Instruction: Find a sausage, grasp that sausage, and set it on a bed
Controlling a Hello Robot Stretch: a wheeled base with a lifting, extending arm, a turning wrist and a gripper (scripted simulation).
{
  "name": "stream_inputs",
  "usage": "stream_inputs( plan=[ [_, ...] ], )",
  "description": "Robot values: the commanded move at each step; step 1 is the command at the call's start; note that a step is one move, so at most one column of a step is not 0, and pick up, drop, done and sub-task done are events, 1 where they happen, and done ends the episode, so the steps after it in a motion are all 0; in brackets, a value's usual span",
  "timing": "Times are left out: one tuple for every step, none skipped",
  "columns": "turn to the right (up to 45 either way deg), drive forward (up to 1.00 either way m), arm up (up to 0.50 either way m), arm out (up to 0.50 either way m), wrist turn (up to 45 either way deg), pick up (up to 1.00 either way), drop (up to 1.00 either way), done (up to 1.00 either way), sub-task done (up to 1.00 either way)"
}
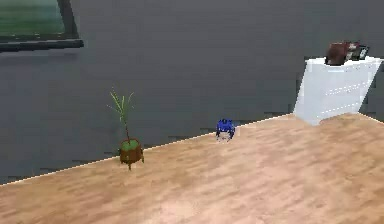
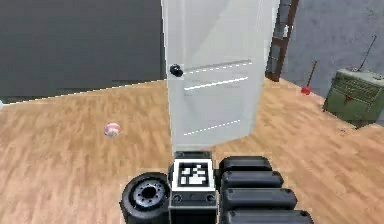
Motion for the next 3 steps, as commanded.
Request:
stream_inputs(
  plan=[
    [-45.0, 0.0, 0.0, 0.0, 0.0, 0.0, 0.0, 0.0, 0.0],
    [-30.0, 0.0, 0.0, 0.0, 0.0, 0.0, 0.0, 0.0, 0.0],
    [45.0, 0.0, 0.0, 0.0, 0.0, 0.0, 0.0, 0.0, 0.0]
  ],
)
